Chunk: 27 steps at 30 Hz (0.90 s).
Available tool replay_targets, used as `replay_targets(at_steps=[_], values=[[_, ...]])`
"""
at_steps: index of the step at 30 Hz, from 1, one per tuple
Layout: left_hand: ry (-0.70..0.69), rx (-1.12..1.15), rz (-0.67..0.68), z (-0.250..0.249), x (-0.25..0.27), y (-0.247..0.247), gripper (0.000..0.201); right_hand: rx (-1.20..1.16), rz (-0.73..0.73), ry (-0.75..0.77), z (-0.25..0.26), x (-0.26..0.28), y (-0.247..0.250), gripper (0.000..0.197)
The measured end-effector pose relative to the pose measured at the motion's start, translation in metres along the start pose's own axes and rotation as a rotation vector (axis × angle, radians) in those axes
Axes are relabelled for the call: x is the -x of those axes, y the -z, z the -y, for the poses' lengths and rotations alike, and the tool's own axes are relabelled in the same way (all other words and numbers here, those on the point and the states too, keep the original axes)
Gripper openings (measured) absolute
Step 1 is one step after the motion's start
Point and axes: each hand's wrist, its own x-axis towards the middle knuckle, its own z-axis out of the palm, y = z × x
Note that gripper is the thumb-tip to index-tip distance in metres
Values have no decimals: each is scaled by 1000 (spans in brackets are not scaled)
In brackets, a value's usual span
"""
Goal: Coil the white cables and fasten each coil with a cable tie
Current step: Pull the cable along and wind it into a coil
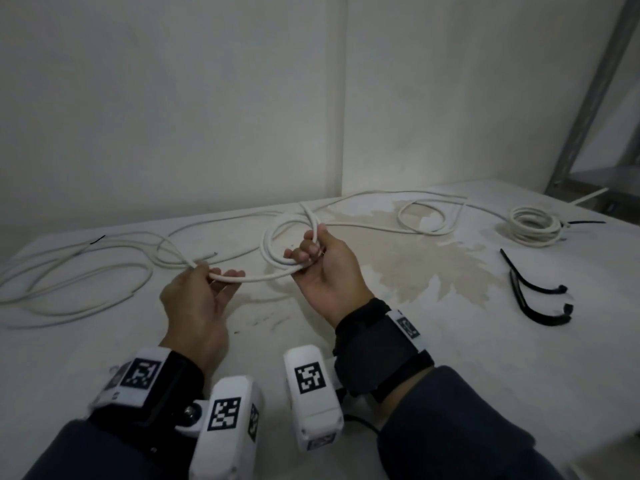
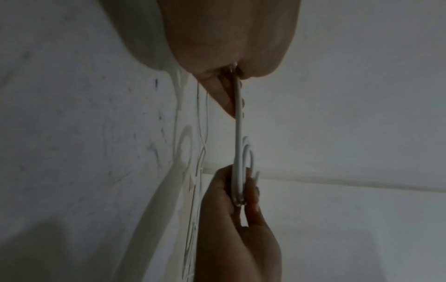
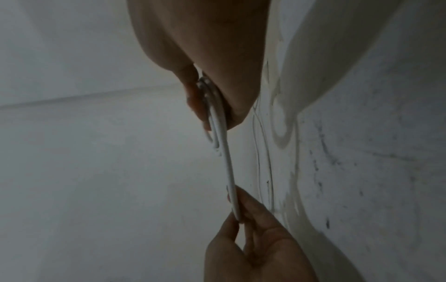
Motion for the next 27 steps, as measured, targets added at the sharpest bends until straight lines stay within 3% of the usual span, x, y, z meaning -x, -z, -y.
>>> replay_targets(at_steps=[4,8,10,13,15,17,22,27], values=[[-203,-28,-82,-8,-5,3,14,184,-71,-110,1,0,6,33],[-272,-271,-42,-12,-14,11,42,312,-76,-230,4,2,9,34],[-327,-439,59,-10,-12,9,41,362,-69,-279,2,2,8,35],[-464,-677,330,-11,-4,7,36,411,-55,-277,3,2,7,34],[-474,-766,502,-12,2,6,35,433,-58,-262,5,1,7,34],[-460,-806,572,-13,5,5,35,427,-71,-256,5,1,8,34],[-369,-794,546,-11,4,8,36,441,-82,-249,4,1,7,34],[-363,-615,354,-10,-5,12,37,423,-34,-220,5,0,7,32]])
